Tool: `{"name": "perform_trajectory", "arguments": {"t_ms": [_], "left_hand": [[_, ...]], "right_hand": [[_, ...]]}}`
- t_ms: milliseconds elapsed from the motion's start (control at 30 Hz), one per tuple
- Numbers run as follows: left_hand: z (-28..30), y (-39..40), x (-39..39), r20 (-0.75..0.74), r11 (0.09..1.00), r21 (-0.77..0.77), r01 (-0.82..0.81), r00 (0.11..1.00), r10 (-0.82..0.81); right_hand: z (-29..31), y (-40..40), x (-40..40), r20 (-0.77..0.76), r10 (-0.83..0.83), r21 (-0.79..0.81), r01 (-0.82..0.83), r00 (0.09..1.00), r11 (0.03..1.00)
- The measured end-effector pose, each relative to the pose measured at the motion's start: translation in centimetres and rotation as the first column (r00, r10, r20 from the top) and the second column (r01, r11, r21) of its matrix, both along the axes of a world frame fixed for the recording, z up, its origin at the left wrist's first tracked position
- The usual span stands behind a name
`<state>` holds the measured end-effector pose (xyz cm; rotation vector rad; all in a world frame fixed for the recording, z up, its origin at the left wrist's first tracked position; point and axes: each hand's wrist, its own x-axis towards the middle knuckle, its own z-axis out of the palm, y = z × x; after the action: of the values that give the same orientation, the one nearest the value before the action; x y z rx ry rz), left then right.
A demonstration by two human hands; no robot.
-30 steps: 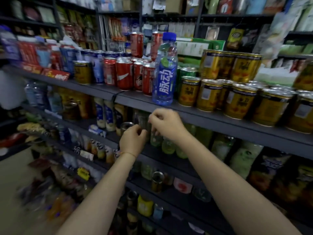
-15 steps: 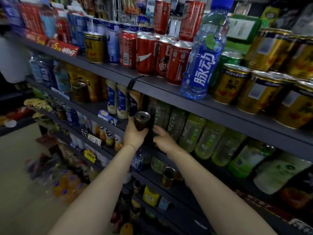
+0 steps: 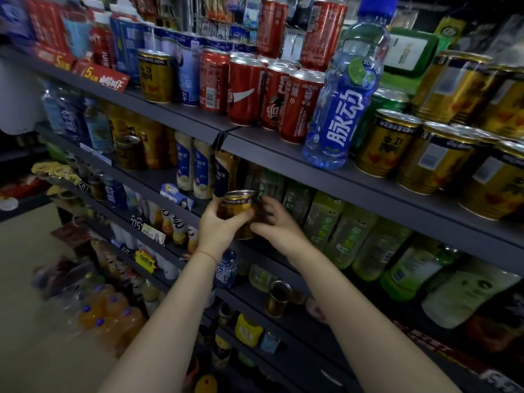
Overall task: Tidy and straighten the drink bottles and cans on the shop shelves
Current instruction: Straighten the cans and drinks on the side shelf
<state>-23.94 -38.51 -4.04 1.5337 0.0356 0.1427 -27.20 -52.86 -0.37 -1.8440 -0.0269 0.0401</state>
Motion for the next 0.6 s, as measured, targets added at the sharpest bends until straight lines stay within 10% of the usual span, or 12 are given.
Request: {"name": "perform_trajectory", "arguments": {"t_ms": [300, 600], "left_hand": [[7.2, -2.1, -7.8, 0.078, 0.932, -0.268, 0.243, 0.970, -0.230], [15.8, -8.2, -14.2, 0.418, 0.950, -0.179, 0.257, 0.894, -0.163]], "right_hand": [[5.3, -2.0, -7.3, 0.101, 0.056, -0.008, -0.055, 0.993, 0.998], [13.4, -5.9, -14.4, 0.321, -0.045, 0.002, 0.046, 0.946, 0.999]]}}
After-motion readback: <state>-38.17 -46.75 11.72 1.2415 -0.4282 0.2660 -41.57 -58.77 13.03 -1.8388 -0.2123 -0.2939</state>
